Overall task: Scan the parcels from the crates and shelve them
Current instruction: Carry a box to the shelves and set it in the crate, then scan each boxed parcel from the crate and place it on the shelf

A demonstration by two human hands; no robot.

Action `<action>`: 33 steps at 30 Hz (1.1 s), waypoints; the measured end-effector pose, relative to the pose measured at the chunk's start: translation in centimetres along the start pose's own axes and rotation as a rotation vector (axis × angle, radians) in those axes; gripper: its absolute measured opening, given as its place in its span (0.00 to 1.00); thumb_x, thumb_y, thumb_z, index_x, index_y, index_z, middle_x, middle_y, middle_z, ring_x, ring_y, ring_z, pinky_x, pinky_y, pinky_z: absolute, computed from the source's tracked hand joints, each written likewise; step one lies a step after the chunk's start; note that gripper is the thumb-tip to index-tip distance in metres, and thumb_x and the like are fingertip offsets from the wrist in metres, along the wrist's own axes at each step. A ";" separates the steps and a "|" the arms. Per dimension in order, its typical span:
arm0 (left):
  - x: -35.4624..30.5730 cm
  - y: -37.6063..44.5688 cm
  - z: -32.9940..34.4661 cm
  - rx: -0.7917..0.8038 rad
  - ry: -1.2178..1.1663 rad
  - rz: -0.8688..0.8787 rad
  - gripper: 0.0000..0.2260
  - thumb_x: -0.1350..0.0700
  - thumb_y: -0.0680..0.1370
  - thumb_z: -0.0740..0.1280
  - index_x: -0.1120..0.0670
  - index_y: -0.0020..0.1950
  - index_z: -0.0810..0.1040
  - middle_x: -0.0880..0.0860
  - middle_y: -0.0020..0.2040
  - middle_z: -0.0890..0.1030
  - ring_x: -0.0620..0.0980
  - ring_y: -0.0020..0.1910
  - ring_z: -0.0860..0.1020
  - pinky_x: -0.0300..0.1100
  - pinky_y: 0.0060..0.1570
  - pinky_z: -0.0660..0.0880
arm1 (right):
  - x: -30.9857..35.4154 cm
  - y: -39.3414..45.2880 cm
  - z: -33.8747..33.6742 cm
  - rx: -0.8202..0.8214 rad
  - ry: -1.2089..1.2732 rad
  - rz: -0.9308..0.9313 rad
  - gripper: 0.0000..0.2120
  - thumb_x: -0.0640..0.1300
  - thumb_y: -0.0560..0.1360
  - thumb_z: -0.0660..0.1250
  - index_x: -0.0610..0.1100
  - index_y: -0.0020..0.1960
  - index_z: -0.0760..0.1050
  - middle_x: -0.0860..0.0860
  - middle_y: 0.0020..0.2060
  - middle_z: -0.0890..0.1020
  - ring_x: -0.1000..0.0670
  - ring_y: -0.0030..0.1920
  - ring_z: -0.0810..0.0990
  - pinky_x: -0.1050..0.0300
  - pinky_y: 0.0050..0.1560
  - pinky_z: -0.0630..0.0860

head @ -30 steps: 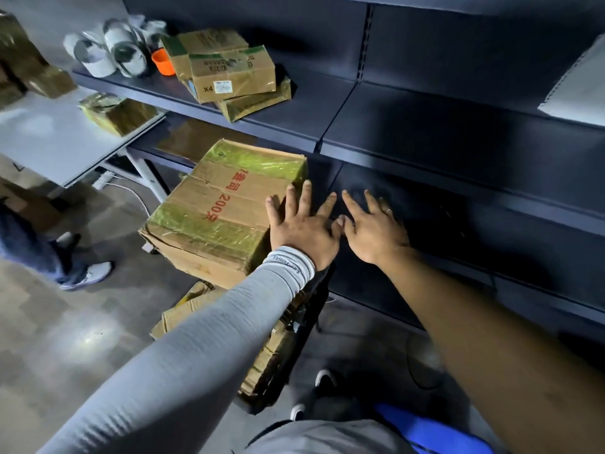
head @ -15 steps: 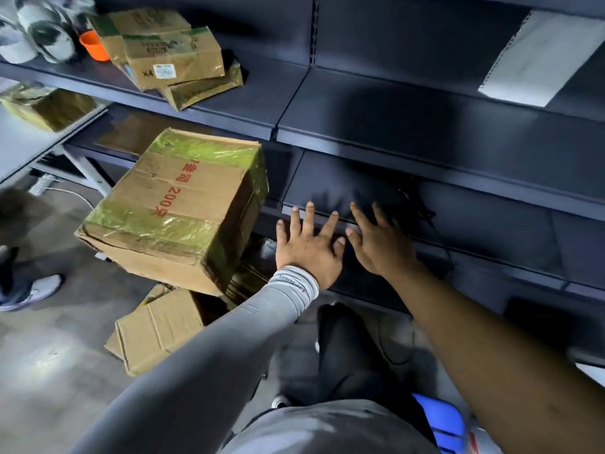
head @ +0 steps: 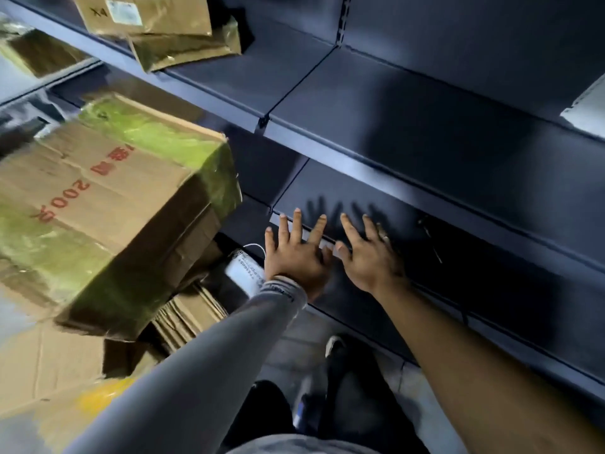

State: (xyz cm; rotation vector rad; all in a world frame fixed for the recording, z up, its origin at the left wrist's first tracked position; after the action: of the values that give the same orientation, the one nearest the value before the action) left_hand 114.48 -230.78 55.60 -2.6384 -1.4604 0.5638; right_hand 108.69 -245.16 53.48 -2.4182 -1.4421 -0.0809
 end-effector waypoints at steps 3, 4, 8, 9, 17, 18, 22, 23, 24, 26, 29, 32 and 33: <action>1.2 2.6 3.3 -0.020 0.016 -0.058 0.28 0.39 0.85 0.47 0.38 0.84 0.43 0.53 0.85 0.38 0.58 0.83 0.37 0.61 0.80 0.37 | -0.1 2.7 2.4 -0.088 -0.055 -0.063 0.31 0.63 0.83 0.54 0.62 0.84 0.48 0.46 0.84 0.54 0.39 0.82 0.56 0.35 0.76 0.62; 1.8 3.3 4.5 -0.027 0.020 -0.075 0.28 0.38 0.85 0.47 0.38 0.84 0.43 0.52 0.85 0.38 0.58 0.83 0.37 0.61 0.80 0.37 | -0.2 3.6 3.5 -0.093 -0.070 -0.075 0.31 0.63 0.83 0.54 0.62 0.84 0.48 0.47 0.84 0.54 0.40 0.82 0.55 0.34 0.77 0.62; 4.2 6.1 8.7 -0.087 0.022 -0.131 0.27 0.39 0.85 0.46 0.38 0.84 0.42 0.52 0.85 0.38 0.58 0.83 0.37 0.61 0.80 0.38 | -0.4 7.4 8.0 -0.126 -0.169 -0.129 0.31 0.63 0.84 0.53 0.63 0.83 0.47 0.46 0.84 0.52 0.40 0.83 0.52 0.32 0.78 0.56; 4.5 6.8 9.5 -0.105 0.015 -0.137 0.27 0.39 0.85 0.46 0.38 0.84 0.42 0.52 0.85 0.39 0.59 0.83 0.37 0.61 0.80 0.38 | -0.4 8.3 8.7 -0.158 -0.192 -0.147 0.31 0.63 0.84 0.54 0.62 0.83 0.48 0.45 0.84 0.53 0.38 0.83 0.52 0.31 0.77 0.57; 6.6 8.8 13.2 -0.344 0.042 -0.174 0.26 0.38 0.85 0.44 0.37 0.84 0.45 0.53 0.86 0.41 0.59 0.84 0.38 0.62 0.80 0.39 | 0.3 12.0 12.7 -0.455 -0.240 -0.307 0.28 0.62 0.82 0.57 0.60 0.82 0.60 0.42 0.81 0.63 0.34 0.78 0.62 0.28 0.74 0.58; 6.6 8.1 13.2 -0.372 0.050 -0.180 0.26 0.38 0.85 0.44 0.37 0.84 0.45 0.53 0.86 0.41 0.59 0.84 0.39 0.63 0.80 0.39 | 0.3 11.6 12.9 -0.468 -0.259 -0.314 0.28 0.62 0.83 0.56 0.61 0.82 0.59 0.43 0.81 0.62 0.35 0.79 0.61 0.28 0.74 0.58; 6.0 3.5 13.7 -0.423 0.060 -0.196 0.27 0.38 0.85 0.45 0.38 0.85 0.47 0.53 0.86 0.42 0.60 0.84 0.40 0.63 0.79 0.38 | 0.1 7.5 13.3 -0.461 -0.265 -0.320 0.28 0.63 0.84 0.50 0.62 0.83 0.50 0.45 0.84 0.56 0.37 0.82 0.56 0.29 0.76 0.55; 5.7 2.3 14.0 -0.421 0.059 -0.203 0.27 0.38 0.85 0.45 0.38 0.85 0.48 0.54 0.86 0.42 0.60 0.84 0.40 0.64 0.79 0.39 | 0.0 6.3 13.4 -0.439 -0.244 -0.321 0.28 0.63 0.84 0.50 0.62 0.83 0.49 0.45 0.84 0.54 0.37 0.82 0.54 0.29 0.77 0.53; 5.4 1.2 14.3 -0.413 0.061 -0.207 0.27 0.38 0.85 0.45 0.39 0.85 0.48 0.54 0.86 0.42 0.60 0.84 0.40 0.64 0.79 0.39 | -0.1 5.1 13.7 -0.412 -0.230 -0.326 0.29 0.62 0.85 0.50 0.62 0.83 0.48 0.45 0.84 0.53 0.37 0.82 0.53 0.29 0.77 0.52; 4.6 -0.6 14.9 -0.407 0.062 -0.216 0.27 0.38 0.85 0.45 0.39 0.85 0.47 0.54 0.86 0.42 0.61 0.84 0.40 0.64 0.79 0.39 | -0.4 2.9 14.0 -0.384 -0.235 -0.340 0.29 0.61 0.85 0.51 0.62 0.84 0.47 0.46 0.84 0.50 0.38 0.83 0.51 0.30 0.78 0.50; 3.0 -2.2 15.5 -0.403 0.056 -0.212 0.27 0.37 0.85 0.46 0.39 0.85 0.47 0.55 0.86 0.43 0.61 0.84 0.40 0.64 0.79 0.39 | -1.4 0.4 13.4 -0.360 -0.217 -0.343 0.29 0.61 0.85 0.50 0.63 0.84 0.45 0.47 0.85 0.47 0.39 0.83 0.48 0.31 0.79 0.48; 1.3 -3.0 15.9 -0.413 0.073 -0.190 0.28 0.36 0.84 0.45 0.38 0.84 0.47 0.54 0.86 0.43 0.61 0.84 0.40 0.64 0.79 0.40 | -2.9 -1.1 12.4 -0.365 -0.200 -0.330 0.29 0.63 0.85 0.49 0.63 0.83 0.43 0.47 0.85 0.47 0.39 0.83 0.47 0.31 0.79 0.48; 0.8 -3.1 15.9 -0.417 0.080 -0.181 0.28 0.36 0.84 0.45 0.38 0.84 0.47 0.54 0.86 0.43 0.60 0.84 0.40 0.65 0.79 0.40 | -3.5 -1.4 12.0 -0.369 -0.194 -0.322 0.30 0.64 0.85 0.48 0.64 0.83 0.43 0.47 0.85 0.47 0.39 0.83 0.47 0.31 0.79 0.48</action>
State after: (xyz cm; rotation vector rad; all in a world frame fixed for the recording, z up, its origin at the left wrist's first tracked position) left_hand 106.85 -230.23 41.36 -2.7294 -1.9449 0.1449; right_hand 104.43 -243.88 41.71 -2.5009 -2.0562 -0.2070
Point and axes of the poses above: each hand's wrist, its own y-axis towards the middle knuckle, its own z-axis out of the palm, x = y × z, the point moved 9 cm from there along y, towards the middle knuckle
